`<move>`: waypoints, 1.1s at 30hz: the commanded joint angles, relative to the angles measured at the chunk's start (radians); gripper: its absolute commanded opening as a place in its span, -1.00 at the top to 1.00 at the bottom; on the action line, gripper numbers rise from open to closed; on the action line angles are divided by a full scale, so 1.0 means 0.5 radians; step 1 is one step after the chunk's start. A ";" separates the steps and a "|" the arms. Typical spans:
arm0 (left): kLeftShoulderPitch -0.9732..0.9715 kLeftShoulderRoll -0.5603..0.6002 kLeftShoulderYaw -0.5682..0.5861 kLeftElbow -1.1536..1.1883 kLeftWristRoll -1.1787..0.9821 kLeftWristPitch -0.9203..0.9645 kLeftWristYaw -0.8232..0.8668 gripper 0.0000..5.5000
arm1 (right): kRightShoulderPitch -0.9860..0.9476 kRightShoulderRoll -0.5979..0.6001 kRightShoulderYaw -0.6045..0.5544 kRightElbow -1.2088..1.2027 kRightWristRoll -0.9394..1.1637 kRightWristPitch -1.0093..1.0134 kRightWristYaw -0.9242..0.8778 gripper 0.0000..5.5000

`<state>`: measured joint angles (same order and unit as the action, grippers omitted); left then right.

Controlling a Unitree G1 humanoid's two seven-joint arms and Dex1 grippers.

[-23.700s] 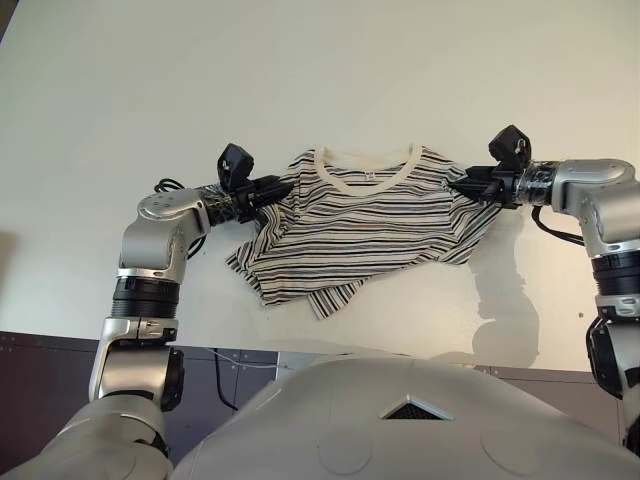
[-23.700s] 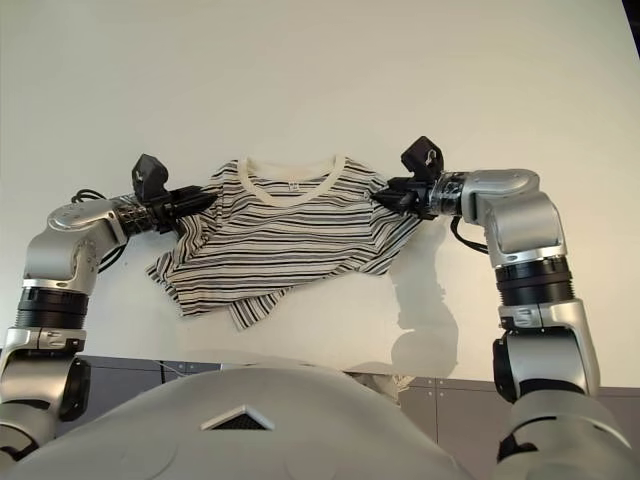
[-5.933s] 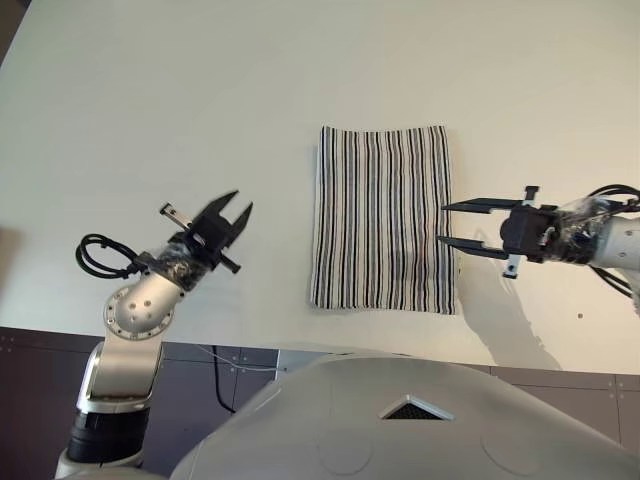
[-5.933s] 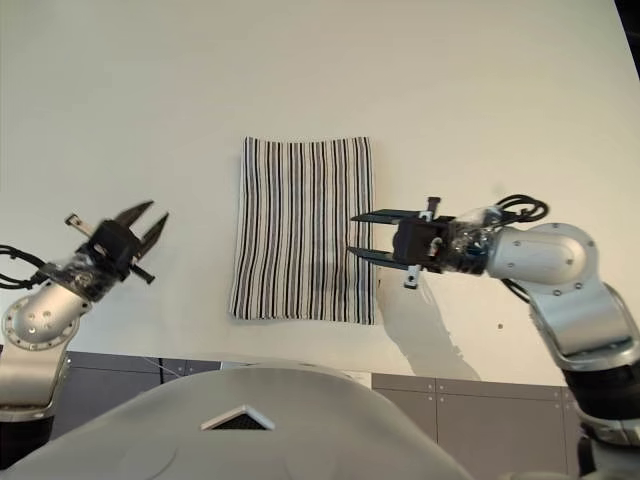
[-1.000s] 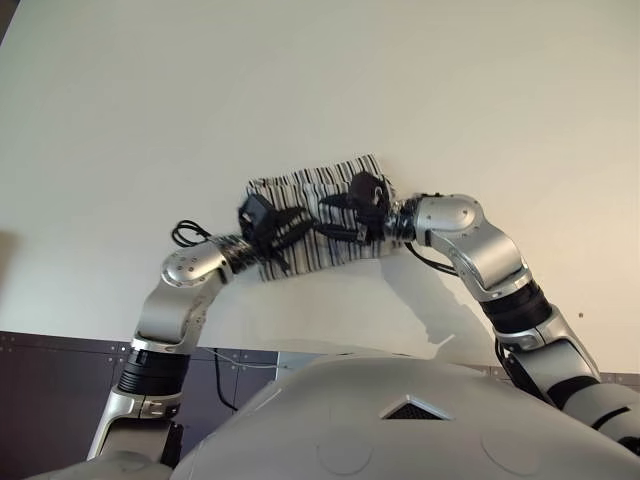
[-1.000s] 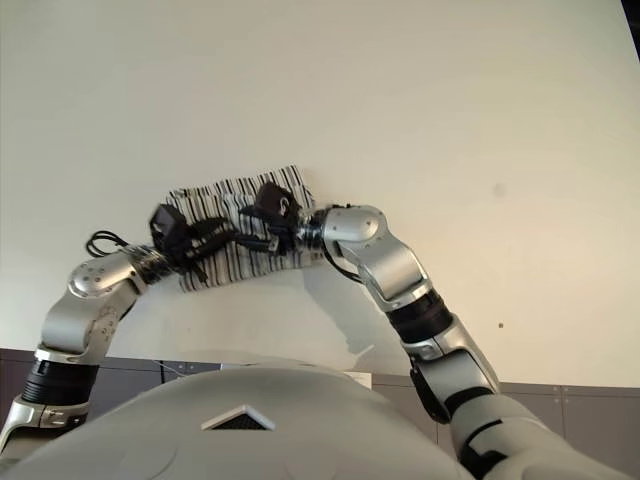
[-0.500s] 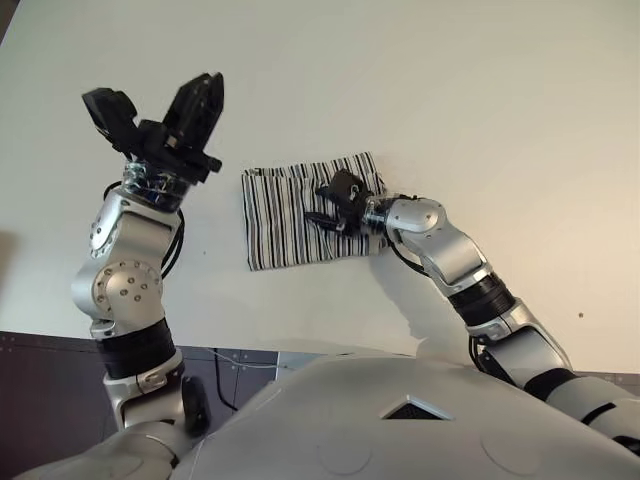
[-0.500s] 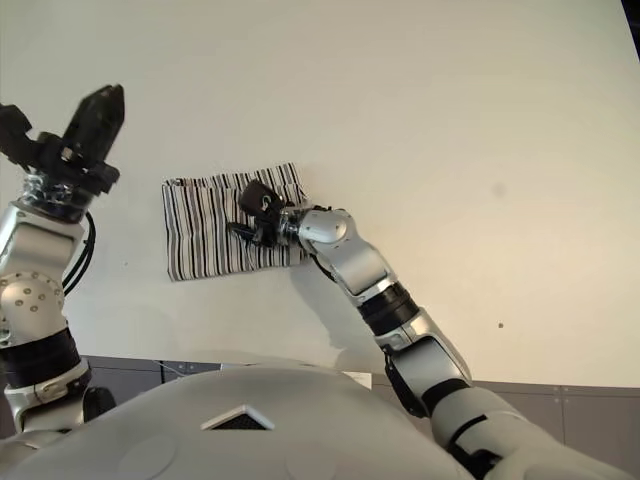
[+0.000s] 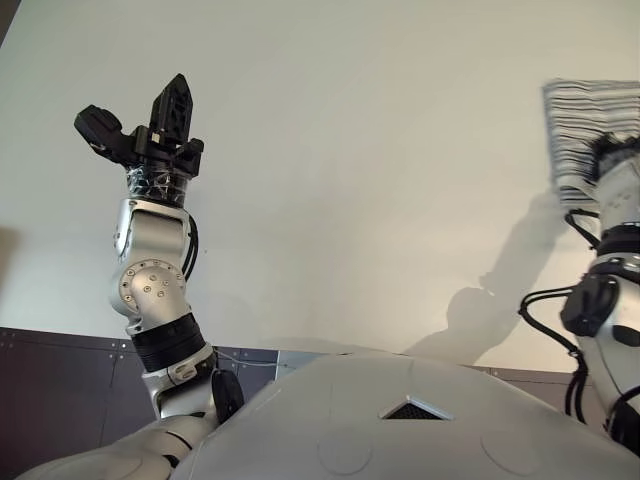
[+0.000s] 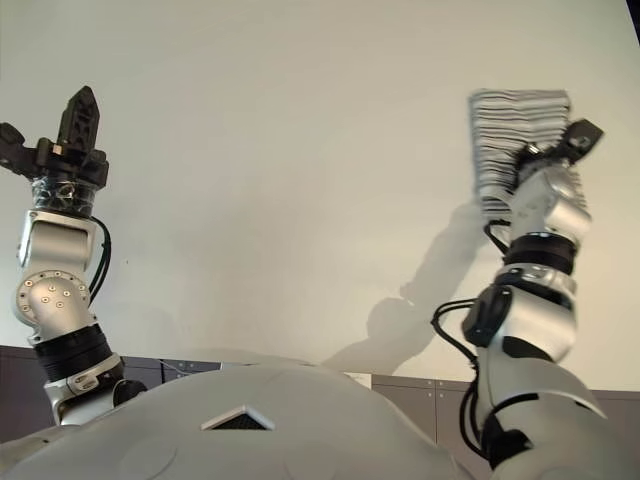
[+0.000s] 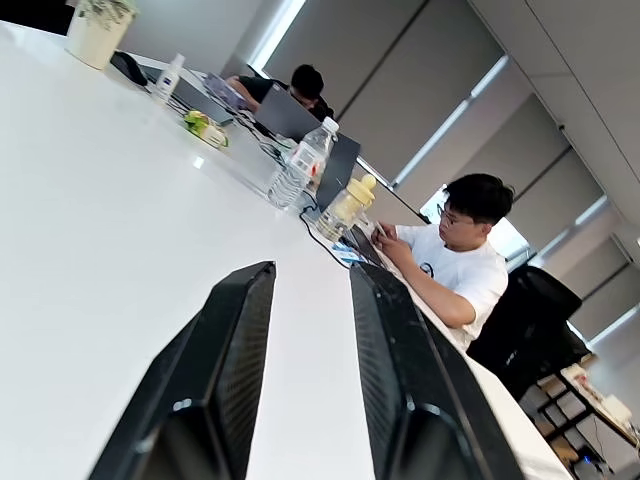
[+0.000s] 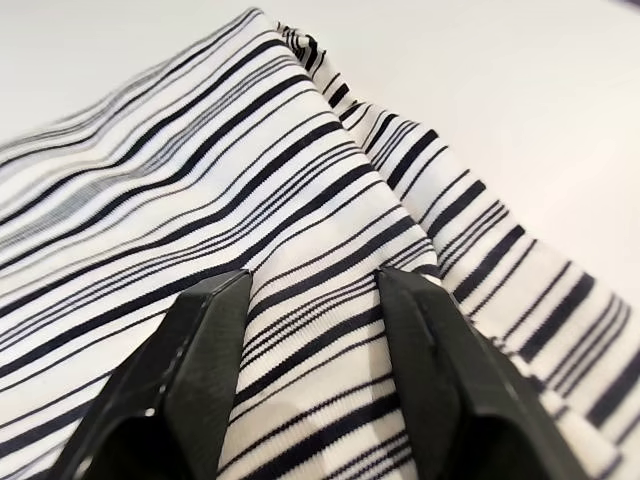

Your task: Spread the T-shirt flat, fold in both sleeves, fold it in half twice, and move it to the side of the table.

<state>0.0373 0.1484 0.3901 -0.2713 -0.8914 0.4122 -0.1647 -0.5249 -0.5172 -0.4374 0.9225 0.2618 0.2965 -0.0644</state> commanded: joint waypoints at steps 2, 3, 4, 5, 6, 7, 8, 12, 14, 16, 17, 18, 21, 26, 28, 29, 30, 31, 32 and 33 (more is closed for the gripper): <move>-0.063 -0.111 -0.096 0.059 0.292 -0.135 0.201 0.50 | -0.097 -0.029 0.060 0.255 -0.079 -0.505 0.237 0.16; -0.069 -0.103 -0.131 0.038 0.401 -0.165 0.241 0.50 | -0.148 -0.026 0.080 0.175 -0.093 -0.650 0.261 0.16; -0.103 -0.097 -0.170 0.013 0.537 -0.204 0.312 0.50 | -0.206 0.017 0.109 0.028 -0.099 -0.745 0.257 0.16; -0.182 -0.087 -0.242 0.012 0.718 -0.239 0.401 0.50 | -0.237 0.101 0.204 -0.182 -0.164 -0.814 0.221 0.16; -0.273 -0.086 -0.302 0.034 0.867 -0.267 0.481 0.50 | -0.247 0.193 0.289 -0.368 -0.216 -0.847 0.180 0.16; -0.403 -0.087 -0.390 0.099 1.074 -0.305 0.589 0.50 | -0.239 0.316 0.421 -0.555 -0.322 -0.865 0.099 0.16; -0.567 -0.139 -0.477 0.190 1.247 -0.312 0.722 0.50 | -0.222 0.512 0.572 -0.716 -0.426 -0.835 -0.018 0.16; -0.908 -0.296 -0.748 0.529 1.641 -0.425 0.886 0.50 | -0.165 1.036 0.858 -0.917 -0.577 -0.703 -0.283 0.16; -0.947 -0.315 -0.792 0.649 1.724 -0.475 0.878 0.50 | -0.177 1.134 0.903 -0.908 -0.591 -0.682 -0.284 0.16; -0.956 -0.288 -0.826 0.748 1.801 -0.518 0.836 0.50 | -0.185 1.198 0.973 -0.915 -0.637 -0.697 -0.273 0.16; -0.955 -0.261 -0.836 0.781 1.846 -0.537 0.822 0.50 | -0.186 1.227 1.000 -0.920 -0.655 -0.704 -0.275 0.16; -0.954 -0.235 -0.836 0.802 1.872 -0.548 0.801 0.50 | -0.177 1.257 1.022 -0.939 -0.675 -0.705 -0.292 0.16; -0.954 -0.187 -0.836 0.804 1.876 -0.556 0.698 0.38 | -0.104 1.341 1.026 -1.019 -0.687 -0.676 -0.362 0.16; -1.042 -0.124 -0.849 0.836 1.873 -0.493 0.500 0.08 | 0.020 1.422 1.023 -1.185 -0.712 -0.625 -0.521 0.16; -1.083 -0.177 -0.804 0.873 1.858 -0.472 0.551 -0.07 | -0.061 1.362 0.993 -1.121 -0.700 -0.643 -0.501 0.16; -1.099 -0.202 -0.799 0.887 1.865 -0.472 0.579 -0.07 | -0.116 1.324 0.973 -1.086 -0.685 -0.654 -0.473 0.16; -1.125 -0.215 -0.799 0.918 1.876 -0.499 0.591 -0.07 | -0.187 1.290 0.949 -1.038 -0.677 -0.668 -0.456 0.16; -1.159 -0.241 -0.802 0.973 1.890 -0.540 0.617 -0.07 | -0.250 1.256 0.927 -0.978 -0.661 -0.673 -0.411 0.16; -1.191 -0.266 -0.805 1.025 1.903 -0.578 0.642 -0.08 | -0.294 1.239 0.902 -0.930 -0.646 -0.684 -0.390 0.11; -1.235 -0.300 -0.812 1.086 1.914 -0.630 0.671 -0.08 | -0.326 1.230 0.875 -0.897 -0.627 -0.688 -0.379 0.06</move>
<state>-0.5245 0.0277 -0.0089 0.2220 0.0495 0.1368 0.1427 -0.6474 0.1116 0.0232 0.4391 -0.0732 -0.0408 -0.2704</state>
